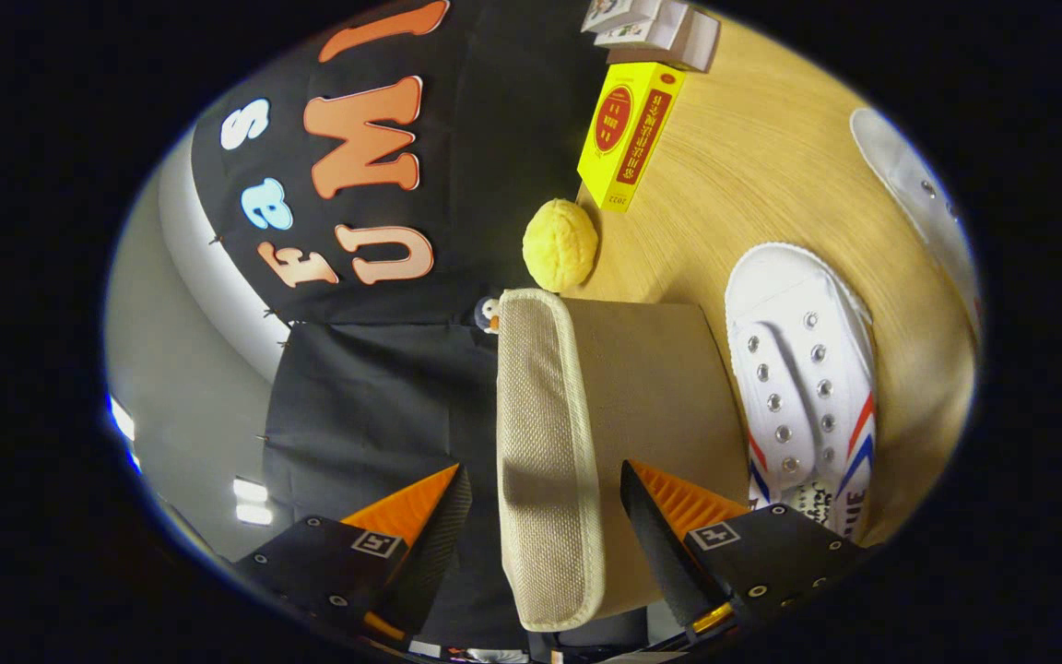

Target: Open the storage box then place both shoes into the box .Put the left shoe in first, then the right shoe, with the right side of both shoes facing outward in a uniform manner.

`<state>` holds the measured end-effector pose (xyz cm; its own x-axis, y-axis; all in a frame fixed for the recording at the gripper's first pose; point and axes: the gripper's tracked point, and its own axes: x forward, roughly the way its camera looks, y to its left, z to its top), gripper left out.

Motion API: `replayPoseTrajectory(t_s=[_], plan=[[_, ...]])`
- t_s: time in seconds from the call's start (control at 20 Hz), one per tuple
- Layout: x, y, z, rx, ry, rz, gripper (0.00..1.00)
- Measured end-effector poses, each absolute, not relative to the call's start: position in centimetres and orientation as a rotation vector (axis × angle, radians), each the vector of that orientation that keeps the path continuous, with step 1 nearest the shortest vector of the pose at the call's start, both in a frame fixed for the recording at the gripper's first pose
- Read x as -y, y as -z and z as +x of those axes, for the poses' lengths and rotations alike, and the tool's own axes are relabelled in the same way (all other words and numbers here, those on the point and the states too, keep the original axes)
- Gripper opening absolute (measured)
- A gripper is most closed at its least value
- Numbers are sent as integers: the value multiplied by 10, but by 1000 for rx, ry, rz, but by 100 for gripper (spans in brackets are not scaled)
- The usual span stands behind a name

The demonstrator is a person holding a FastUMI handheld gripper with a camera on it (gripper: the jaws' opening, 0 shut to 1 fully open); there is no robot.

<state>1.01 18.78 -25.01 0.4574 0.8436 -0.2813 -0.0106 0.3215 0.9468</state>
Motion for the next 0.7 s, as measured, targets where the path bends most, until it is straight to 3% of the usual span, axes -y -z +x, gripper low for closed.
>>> replayPoseTrajectory(t_s=[0.15, 0.45, 0.7], plan=[[-188, 254, 13, -949, -677, 1142, 94], [-190, 234, 9, -912, -707, 1183, 70], [-193, 203, 1, -848, -719, 1181, 28]])
